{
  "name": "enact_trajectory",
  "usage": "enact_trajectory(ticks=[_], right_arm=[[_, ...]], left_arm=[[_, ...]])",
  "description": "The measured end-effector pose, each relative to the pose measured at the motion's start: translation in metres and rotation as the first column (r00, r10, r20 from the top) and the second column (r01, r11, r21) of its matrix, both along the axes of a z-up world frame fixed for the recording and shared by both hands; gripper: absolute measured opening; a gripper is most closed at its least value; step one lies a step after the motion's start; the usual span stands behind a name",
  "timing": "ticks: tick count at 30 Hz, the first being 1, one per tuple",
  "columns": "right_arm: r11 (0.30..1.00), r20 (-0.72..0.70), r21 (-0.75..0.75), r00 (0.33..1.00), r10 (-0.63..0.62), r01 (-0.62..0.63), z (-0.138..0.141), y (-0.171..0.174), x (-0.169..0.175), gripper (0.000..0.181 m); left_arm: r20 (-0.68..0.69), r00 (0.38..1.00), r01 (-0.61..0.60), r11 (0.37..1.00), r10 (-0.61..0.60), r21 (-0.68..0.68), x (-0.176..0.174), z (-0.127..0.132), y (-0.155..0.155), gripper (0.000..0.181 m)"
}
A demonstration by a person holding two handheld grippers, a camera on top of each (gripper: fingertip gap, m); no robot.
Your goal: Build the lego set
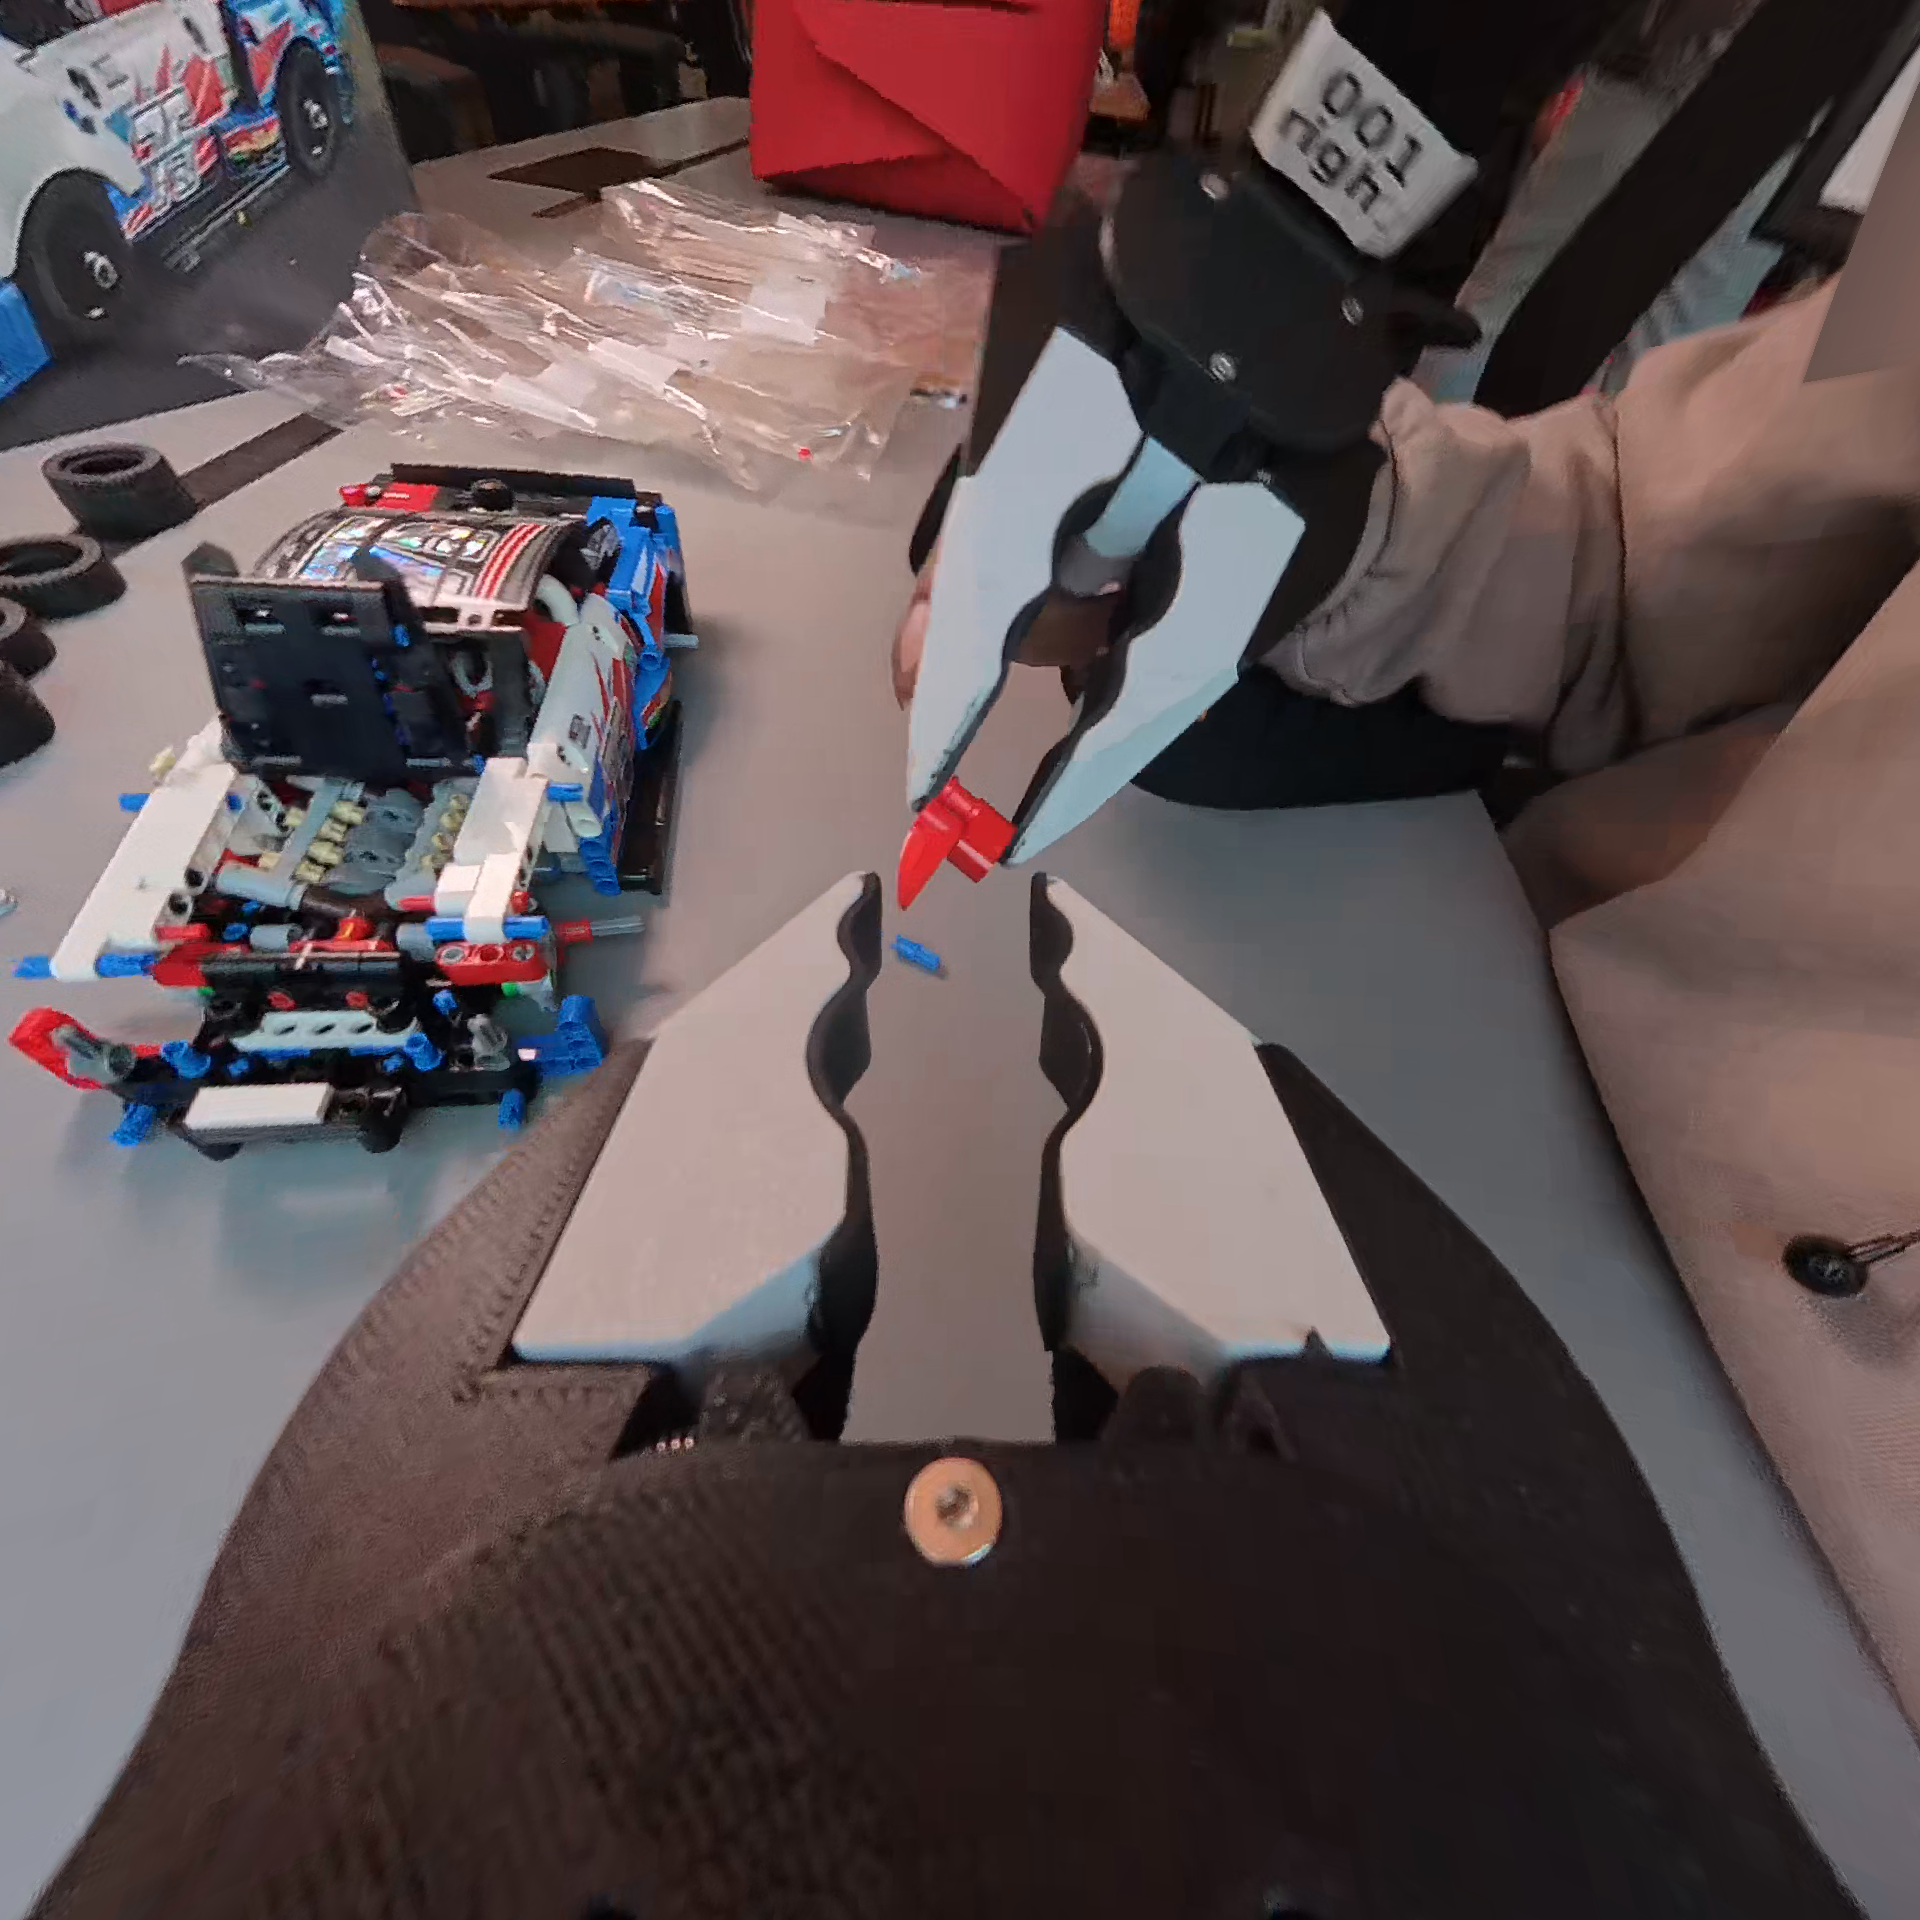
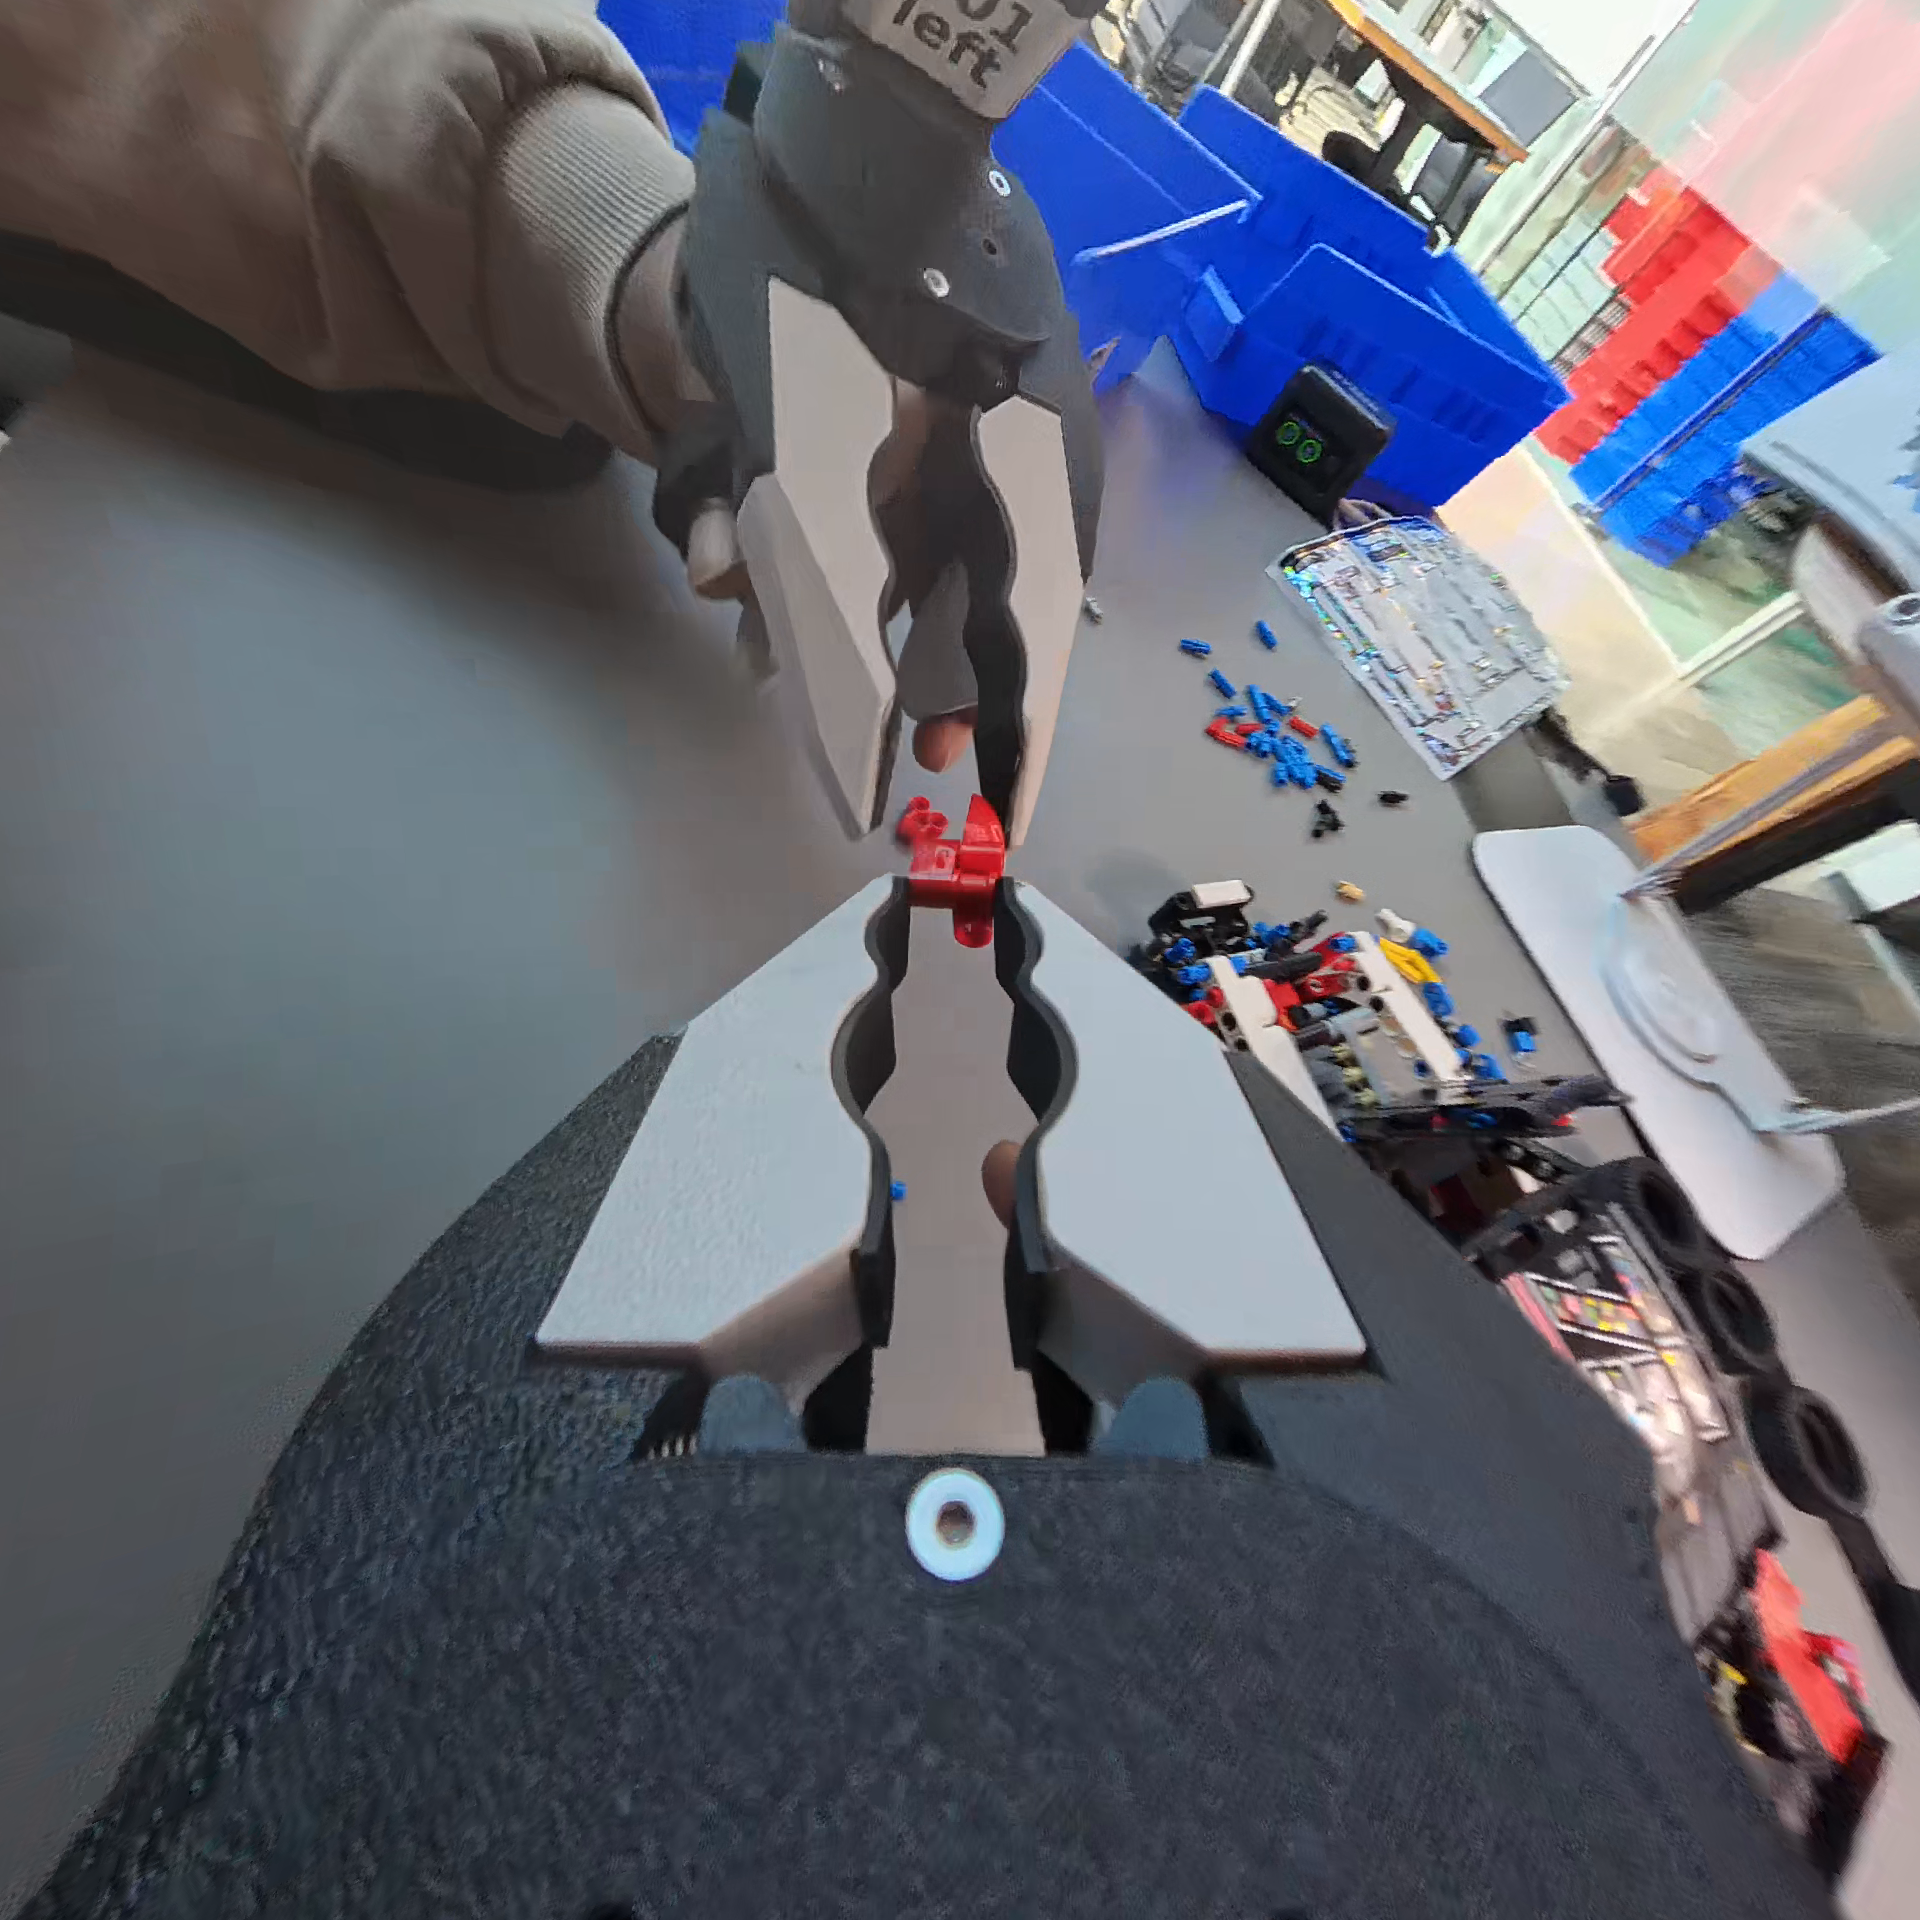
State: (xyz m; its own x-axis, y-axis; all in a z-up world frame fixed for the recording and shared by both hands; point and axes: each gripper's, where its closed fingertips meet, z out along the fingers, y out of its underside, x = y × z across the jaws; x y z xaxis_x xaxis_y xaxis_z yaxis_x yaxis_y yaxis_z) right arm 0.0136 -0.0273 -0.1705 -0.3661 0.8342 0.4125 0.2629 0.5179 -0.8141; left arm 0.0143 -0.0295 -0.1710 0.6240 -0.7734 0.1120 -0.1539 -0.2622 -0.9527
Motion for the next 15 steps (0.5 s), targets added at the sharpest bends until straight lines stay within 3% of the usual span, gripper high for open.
enact_trajectory(ticks=[5, 8, 12, 15], right_arm=[[0.951, -0.123, 0.308, 0.992, 0.028, 0.011, 0.000, -0.006, -0.003, 0.014], [0.906, -0.148, 0.423, 0.986, 0.074, -0.005, -0.001, -0.014, -0.003, 0.015], [0.892, -0.178, 0.452, 0.978, 0.106, -0.014, 0.002, -0.020, -0.001, 0.015], [0.946, -0.155, 0.313, 0.979, 0.133, -0.079, 0.002, -0.029, 0.002, 0.017]], left_arm=[[0.248, 0.968, 0.060, 0.989, -0.026, -0.132, 0.000, 0.010, -0.001, 0.022], [0.225, 0.972, 0.105, 0.986, -0.073, -0.133, 0.007, 0.005, -0.006, 0.009], [0.199, 0.971, 0.150, 0.984, -0.129, -0.093, 0.010, 0.008, -0.014, 0.007], [0.180, 0.964, 0.209, 0.976, -0.195, -0.064, 0.012, 0.008, -0.022, 0.006]])
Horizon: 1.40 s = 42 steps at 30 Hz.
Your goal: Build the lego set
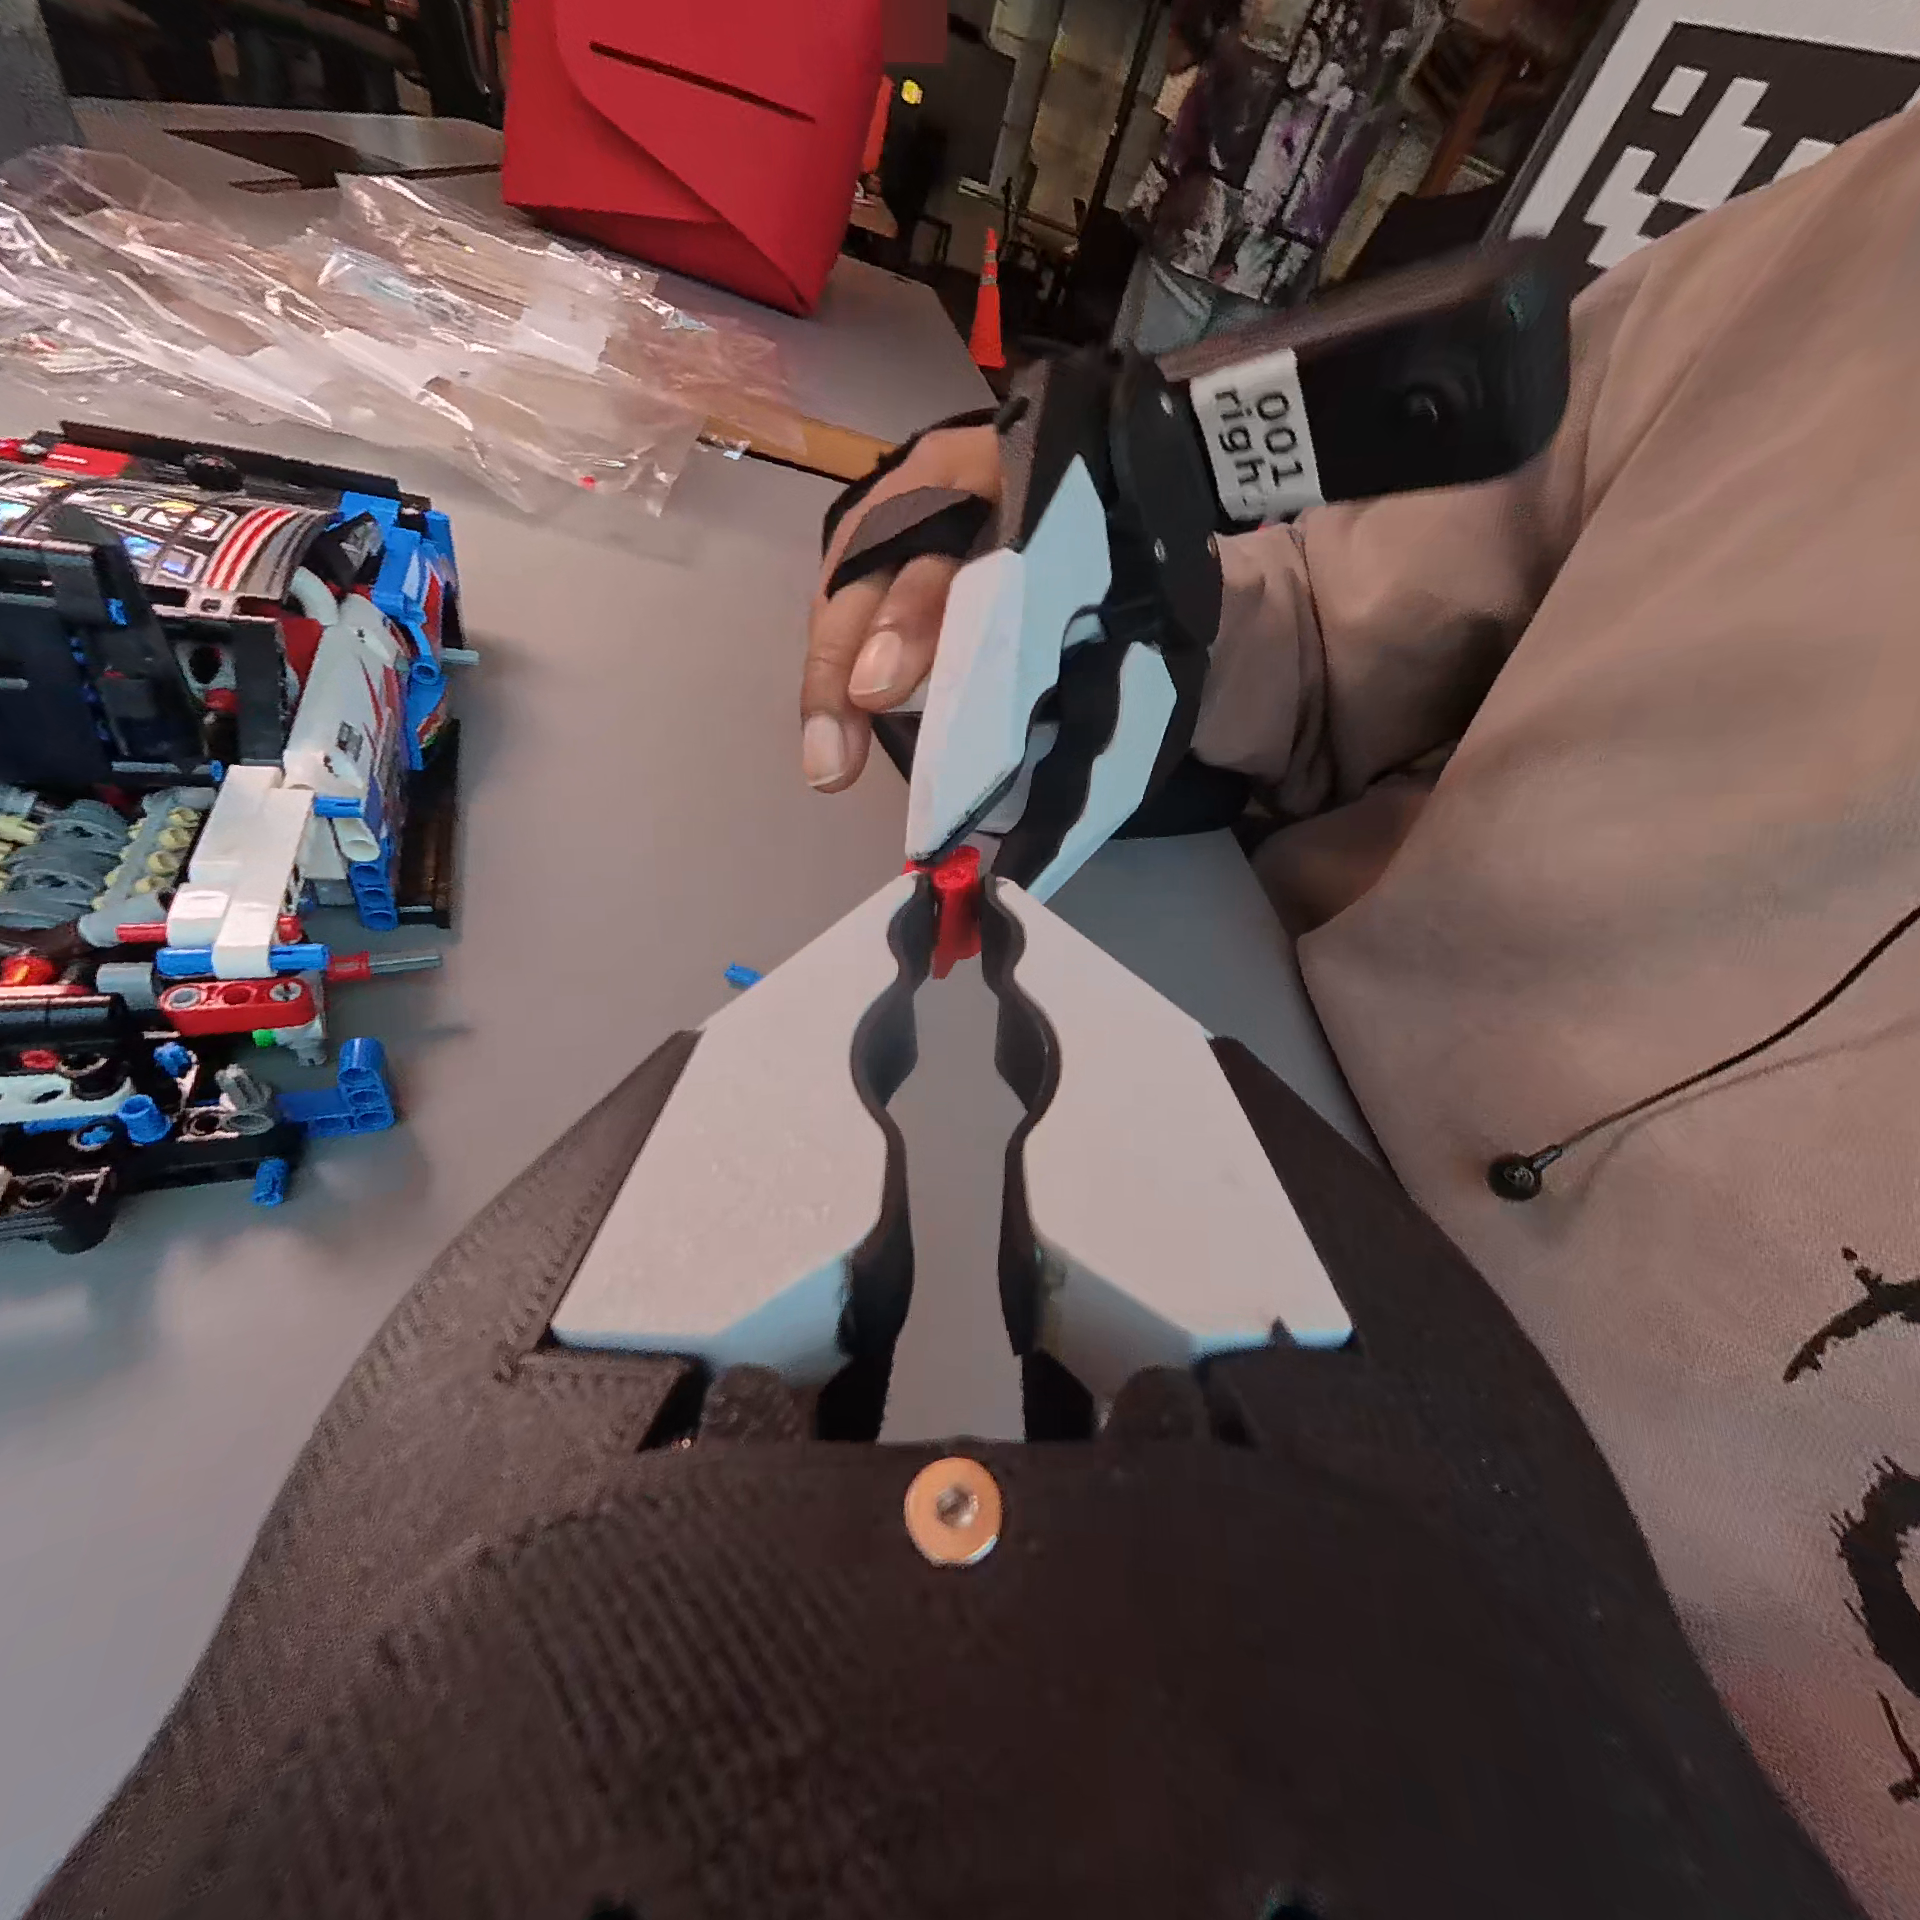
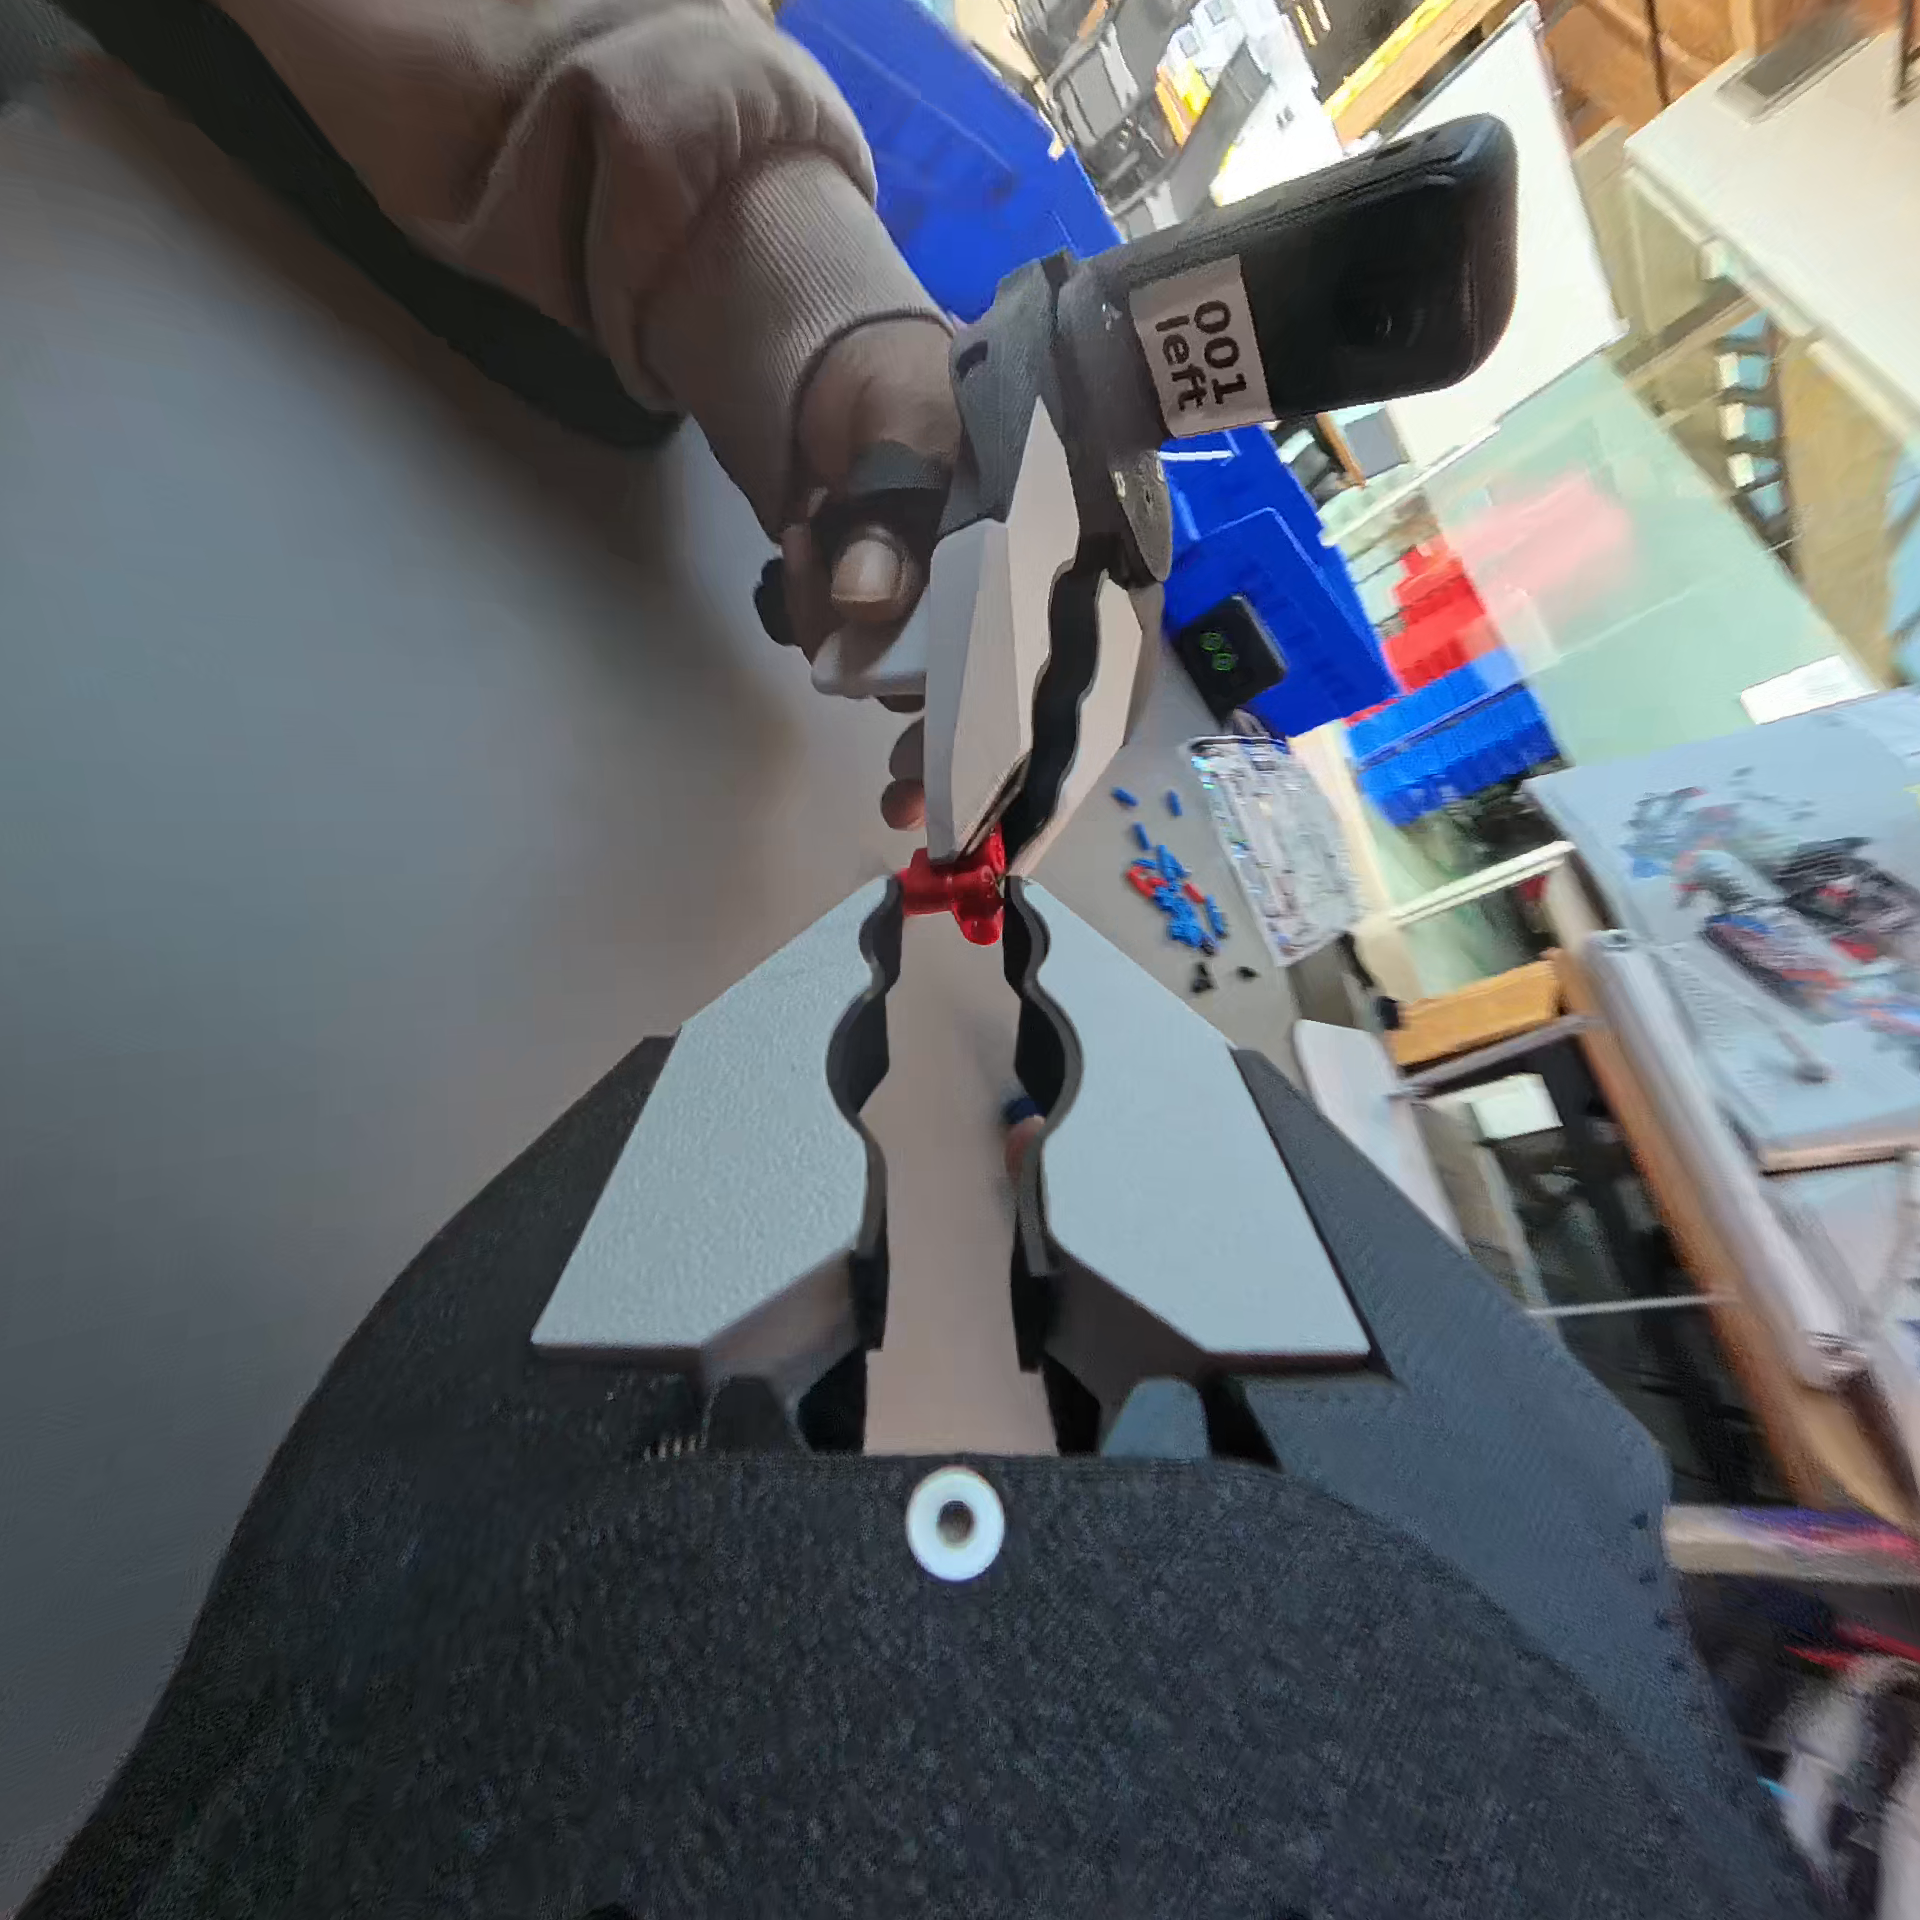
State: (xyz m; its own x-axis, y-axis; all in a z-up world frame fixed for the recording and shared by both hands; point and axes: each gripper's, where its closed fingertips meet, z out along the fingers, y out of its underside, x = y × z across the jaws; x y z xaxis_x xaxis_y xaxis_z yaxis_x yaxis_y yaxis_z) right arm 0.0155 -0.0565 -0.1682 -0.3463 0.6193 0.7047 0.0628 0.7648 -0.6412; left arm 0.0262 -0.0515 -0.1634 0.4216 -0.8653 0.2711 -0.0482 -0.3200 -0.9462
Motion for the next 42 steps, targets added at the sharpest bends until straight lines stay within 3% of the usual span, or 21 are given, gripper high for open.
enact_trajectory(ticks=[3, 5, 16, 27, 36, 42], right_arm=[[0.935, 0.111, -0.340, 0.983, 0.143, -0.098, 0.001, -0.016, 0.011, 0.026], [0.905, 0.127, -0.407, 0.974, 0.190, -0.124, 0.001, -0.019, 0.015, 0.023], [0.852, 0.147, -0.488, 0.944, 0.296, -0.191, 0.002, -0.039, 0.025, 0.019], [0.765, 0.142, -0.593, 0.902, 0.407, -0.251, 0.010, -0.053, 0.036, 0.004], [0.790, 0.125, -0.549, 0.908, 0.399, -0.272, 0.008, -0.055, 0.037, 0.000], [0.765, 0.120, -0.577, 0.897, 0.426, -0.286, 0.004, -0.055, 0.042, 0.000]], left_arm=[[0.029, 0.995, 0.093, 0.996, -0.093, -0.004, 0.005, -0.001, -0.012, 0.006], [0.058, 0.987, 0.149, 0.989, -0.147, -0.022, 0.010, -0.002, -0.018, 0.006], [0.095, 0.945, 0.314, 0.949, -0.312, -0.014, 0.025, 0.000, -0.043, 0.005], [0.150, 0.893, 0.433, 0.901, -0.425, -0.024, 0.030, 0.005, -0.062, 0.005], [0.110, 0.895, 0.438, 0.898, -0.433, -0.029, 0.033, -0.001, -0.064, 0.005], [0.038, 0.905, 0.425, 0.905, -0.425, -0.013, 0.038, -0.005, -0.064, 0.005]])
